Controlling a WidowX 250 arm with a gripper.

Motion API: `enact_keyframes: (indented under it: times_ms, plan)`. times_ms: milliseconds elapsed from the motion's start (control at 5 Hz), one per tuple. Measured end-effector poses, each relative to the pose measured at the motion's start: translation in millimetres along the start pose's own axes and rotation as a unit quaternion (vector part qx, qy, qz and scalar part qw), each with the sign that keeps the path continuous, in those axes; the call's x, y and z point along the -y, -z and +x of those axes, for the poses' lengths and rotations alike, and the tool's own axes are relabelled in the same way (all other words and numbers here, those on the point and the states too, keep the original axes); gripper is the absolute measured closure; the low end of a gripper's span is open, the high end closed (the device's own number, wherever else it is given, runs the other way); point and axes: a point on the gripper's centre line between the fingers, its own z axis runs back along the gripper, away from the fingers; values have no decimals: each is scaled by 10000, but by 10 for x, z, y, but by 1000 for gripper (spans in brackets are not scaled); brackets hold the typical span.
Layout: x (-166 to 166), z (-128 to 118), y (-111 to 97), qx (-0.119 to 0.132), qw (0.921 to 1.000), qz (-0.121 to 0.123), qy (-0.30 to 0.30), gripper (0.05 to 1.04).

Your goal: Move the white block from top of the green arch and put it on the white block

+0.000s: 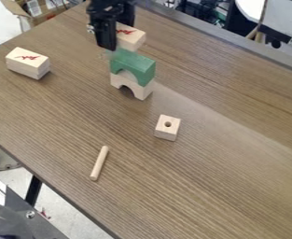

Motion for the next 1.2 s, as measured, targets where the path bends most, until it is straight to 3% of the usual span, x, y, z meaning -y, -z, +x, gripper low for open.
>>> enact_keyframes:
  times_ms: [600, 800, 1200]
  plan:
    - [-226, 848, 33, 111, 9954, 309, -903, 483]
    - [-282, 1065, 102, 135, 9936, 534, -987, 483]
    - [-275, 1282, 261, 150, 9935, 968, -587, 483]
